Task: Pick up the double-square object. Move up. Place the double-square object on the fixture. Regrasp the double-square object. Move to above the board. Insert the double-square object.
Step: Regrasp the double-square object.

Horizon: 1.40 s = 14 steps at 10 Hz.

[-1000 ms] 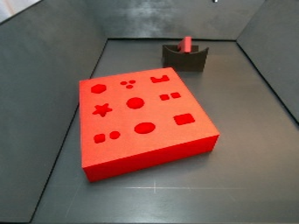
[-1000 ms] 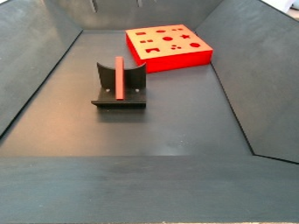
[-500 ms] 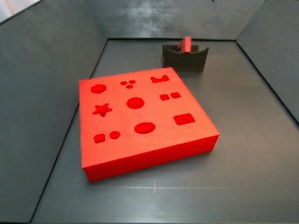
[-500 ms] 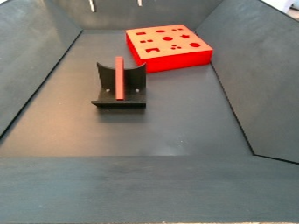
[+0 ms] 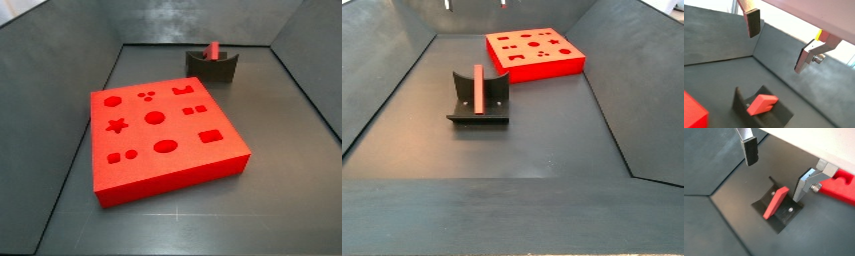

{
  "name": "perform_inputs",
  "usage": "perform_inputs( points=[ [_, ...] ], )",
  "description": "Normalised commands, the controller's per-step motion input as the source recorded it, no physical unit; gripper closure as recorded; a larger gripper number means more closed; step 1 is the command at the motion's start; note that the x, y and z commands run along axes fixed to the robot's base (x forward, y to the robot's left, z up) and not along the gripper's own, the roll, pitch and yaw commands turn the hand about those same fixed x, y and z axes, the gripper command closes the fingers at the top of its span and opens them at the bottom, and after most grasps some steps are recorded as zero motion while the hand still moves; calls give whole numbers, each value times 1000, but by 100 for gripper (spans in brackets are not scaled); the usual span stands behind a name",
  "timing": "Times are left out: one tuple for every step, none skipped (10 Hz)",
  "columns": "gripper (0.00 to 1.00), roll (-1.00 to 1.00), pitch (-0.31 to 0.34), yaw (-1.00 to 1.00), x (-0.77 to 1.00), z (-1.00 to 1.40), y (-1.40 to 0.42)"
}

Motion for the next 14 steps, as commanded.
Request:
perform_inputs(
  points=[
    [0, 1000, 32, 42, 47, -9, -29],
    [0, 1000, 53, 48, 57, -8, -29],
    [0, 1000, 88, 63, 75, -8, -34],
    [0, 1000, 110, 75, 83, -11, -36],
    [0, 763, 127, 92, 91, -17, -39],
    [0, 572, 126, 106, 90, -12, -41],
    [0, 330, 114, 128, 89, -15, -37],
    [0, 248, 104, 136, 84, -5, -25],
    [0, 221, 118, 156, 30, -1000, 76],
    [0, 211, 102, 161, 31, -1000, 76],
    [0, 178, 52, 172, 47, -1000, 66],
    [0, 152, 30, 170, 55, -1000, 62],
    [0, 110, -10, 157, 69, -1000, 60],
    [0, 95, -60, 134, 78, -1000, 55]
  ],
)
